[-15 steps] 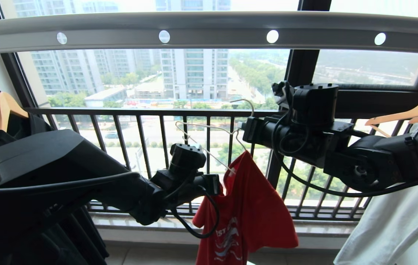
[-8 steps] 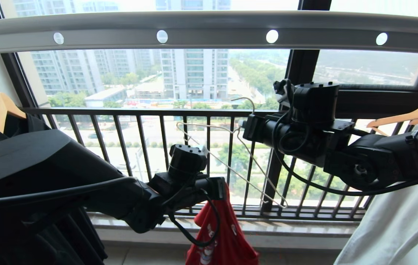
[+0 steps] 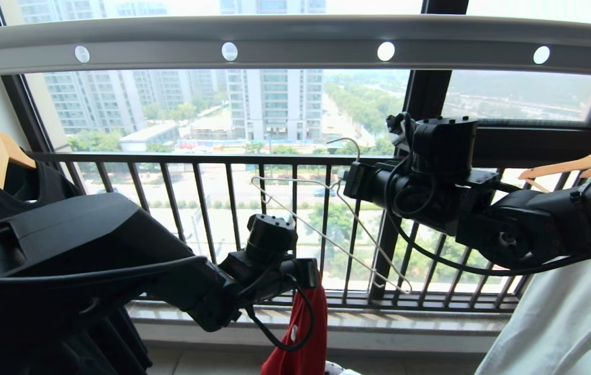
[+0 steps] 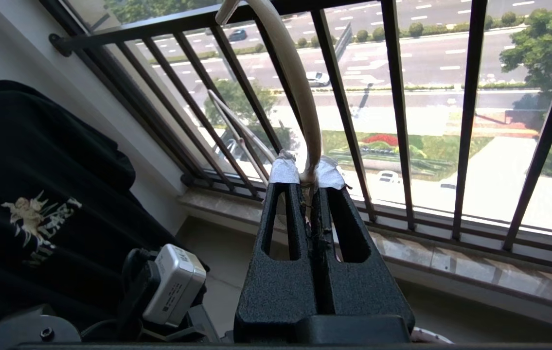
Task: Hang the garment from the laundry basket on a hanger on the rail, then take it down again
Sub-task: Take the clothes off the clothes rack, then put clothes in the basket
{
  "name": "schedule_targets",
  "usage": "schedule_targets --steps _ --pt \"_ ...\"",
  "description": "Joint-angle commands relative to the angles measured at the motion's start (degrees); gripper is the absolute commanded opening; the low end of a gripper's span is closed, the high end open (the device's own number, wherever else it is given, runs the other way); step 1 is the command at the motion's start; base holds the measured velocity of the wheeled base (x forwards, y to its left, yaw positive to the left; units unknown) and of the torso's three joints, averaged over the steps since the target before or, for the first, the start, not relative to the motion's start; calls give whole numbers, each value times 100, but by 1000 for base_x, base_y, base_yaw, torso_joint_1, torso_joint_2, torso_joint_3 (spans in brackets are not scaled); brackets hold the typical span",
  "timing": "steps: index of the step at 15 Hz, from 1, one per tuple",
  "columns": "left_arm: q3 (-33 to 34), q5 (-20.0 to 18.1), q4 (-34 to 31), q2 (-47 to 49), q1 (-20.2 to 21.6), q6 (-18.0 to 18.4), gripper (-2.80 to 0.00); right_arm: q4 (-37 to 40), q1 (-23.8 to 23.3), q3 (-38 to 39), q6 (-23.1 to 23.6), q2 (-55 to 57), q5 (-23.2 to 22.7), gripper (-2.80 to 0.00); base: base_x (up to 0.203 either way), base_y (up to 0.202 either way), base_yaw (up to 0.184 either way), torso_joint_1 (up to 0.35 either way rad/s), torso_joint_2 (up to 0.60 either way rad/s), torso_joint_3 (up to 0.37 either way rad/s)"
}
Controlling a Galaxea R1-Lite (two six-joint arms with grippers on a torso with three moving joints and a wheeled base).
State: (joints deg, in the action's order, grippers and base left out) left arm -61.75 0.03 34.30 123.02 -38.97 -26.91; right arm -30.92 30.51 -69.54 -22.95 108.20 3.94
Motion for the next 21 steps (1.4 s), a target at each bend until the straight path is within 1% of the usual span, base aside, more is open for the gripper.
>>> schedule_targets --steps 1,2,3,4,6,7,9,10,11,12,14,21 --pt "-12 15 106 204 -14 9 -280 -19 -28 -7 1 59 19 -280 0 0 0 0 0 0" --pt "4 23 254 298 -14 46 -280 -19 -28 -7 1 52 19 -280 0 0 0 0 0 0" --pt "9 66 418 439 -9 170 -280 -19 -36 -7 1 52 19 -280 0 0 0 0 0 0" --pt "11 183 582 634 1 354 -280 -19 -40 -15 1 52 19 -280 0 0 0 0 0 0" --pt "8 558 1097 1077 16 896 -280 -19 -72 -16 10 44 19 -280 0 0 0 0 0 0" --pt "17 639 1313 1219 20 1052 -280 -19 -106 -16 17 44 19 -280 0 0 0 0 0 0" --pt "17 707 1401 1417 21 1314 -280 -19 -158 -51 24 33 19 -280 0 0 0 0 0 0" --pt "21 801 1403 1493 21 1505 -280 -19 -185 -60 27 26 19 -280 0 0 0 0 0 0" --pt "15 1015 1408 1616 21 1830 -280 -19 -195 -60 27 26 19 -280 0 0 0 0 0 0" --pt "-12 1214 1443 1735 21 2051 -280 -19 -195 -60 28 17 19 -280 0 0 0 0 0 0" --pt "-81 1306 1718 1844 16 2160 -280 -19 -195 -60 29 8 19 -280 0 0 0 0 0 0" --pt "-66 1307 1746 1901 -5 2182 -280 -19 -230 -78 36 8 19 -280 0 0 0 0 0 0"
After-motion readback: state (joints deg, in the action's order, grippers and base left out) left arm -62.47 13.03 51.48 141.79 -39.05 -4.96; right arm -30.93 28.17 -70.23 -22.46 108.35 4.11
